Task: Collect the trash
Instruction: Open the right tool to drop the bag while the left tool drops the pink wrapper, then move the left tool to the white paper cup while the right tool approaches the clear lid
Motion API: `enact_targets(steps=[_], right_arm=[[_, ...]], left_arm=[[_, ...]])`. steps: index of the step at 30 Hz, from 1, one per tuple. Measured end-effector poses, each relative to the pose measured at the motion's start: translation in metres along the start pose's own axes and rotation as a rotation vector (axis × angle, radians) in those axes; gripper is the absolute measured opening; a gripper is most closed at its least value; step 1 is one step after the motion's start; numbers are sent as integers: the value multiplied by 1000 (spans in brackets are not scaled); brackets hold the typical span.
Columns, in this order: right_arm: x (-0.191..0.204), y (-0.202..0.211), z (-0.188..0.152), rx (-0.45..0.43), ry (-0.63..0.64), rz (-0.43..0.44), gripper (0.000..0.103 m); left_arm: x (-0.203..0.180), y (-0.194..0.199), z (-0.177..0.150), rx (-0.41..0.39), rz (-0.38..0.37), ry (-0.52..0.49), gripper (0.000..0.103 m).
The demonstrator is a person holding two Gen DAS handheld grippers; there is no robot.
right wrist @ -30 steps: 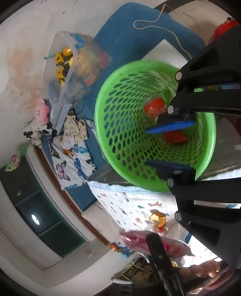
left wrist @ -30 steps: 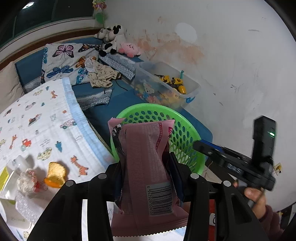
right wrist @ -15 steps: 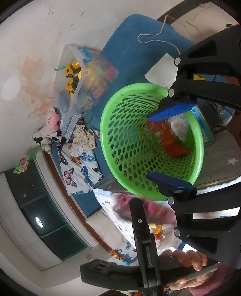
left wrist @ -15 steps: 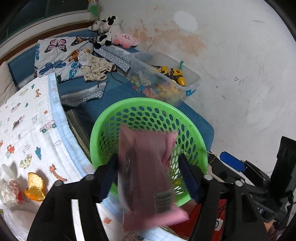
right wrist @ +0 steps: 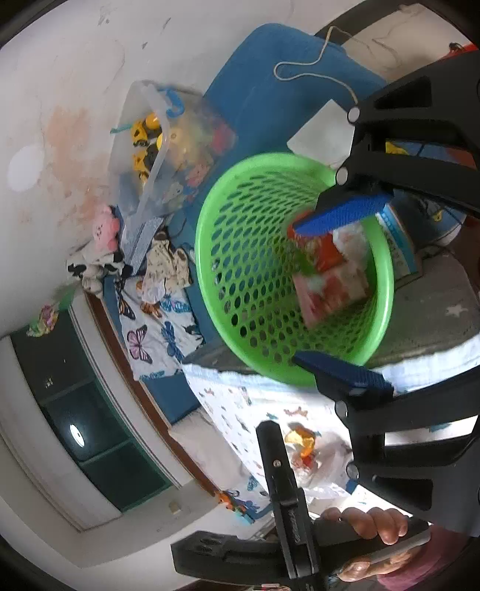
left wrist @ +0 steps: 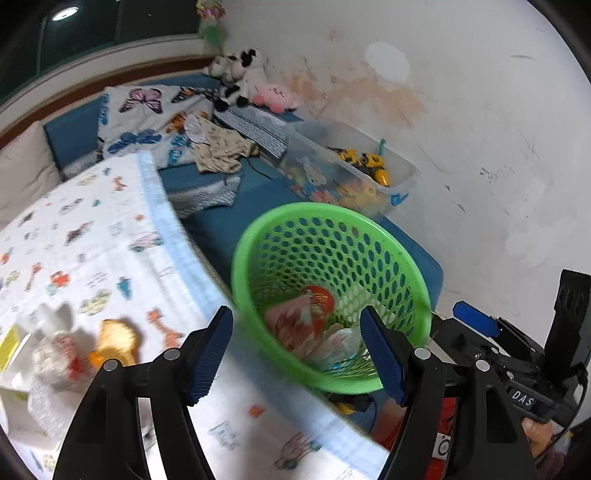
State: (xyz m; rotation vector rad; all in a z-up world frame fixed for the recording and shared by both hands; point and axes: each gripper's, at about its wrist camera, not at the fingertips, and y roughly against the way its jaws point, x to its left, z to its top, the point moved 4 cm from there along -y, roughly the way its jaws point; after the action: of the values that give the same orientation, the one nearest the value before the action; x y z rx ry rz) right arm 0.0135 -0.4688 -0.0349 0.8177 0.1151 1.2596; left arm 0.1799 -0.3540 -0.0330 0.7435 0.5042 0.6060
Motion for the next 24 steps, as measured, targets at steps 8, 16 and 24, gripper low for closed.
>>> enact_targets(steps=[8, 16, 24], right_arm=[[35, -4, -2, 10, 50, 60, 71], [74, -16, -6, 32, 104, 119, 74], [111, -28, -9, 54, 163, 166, 77]], left_arm=[[42, 46, -24, -61, 94, 45, 69], [104, 95, -51, -126, 265, 110, 73], [168, 132, -83, -167, 442, 191, 79]])
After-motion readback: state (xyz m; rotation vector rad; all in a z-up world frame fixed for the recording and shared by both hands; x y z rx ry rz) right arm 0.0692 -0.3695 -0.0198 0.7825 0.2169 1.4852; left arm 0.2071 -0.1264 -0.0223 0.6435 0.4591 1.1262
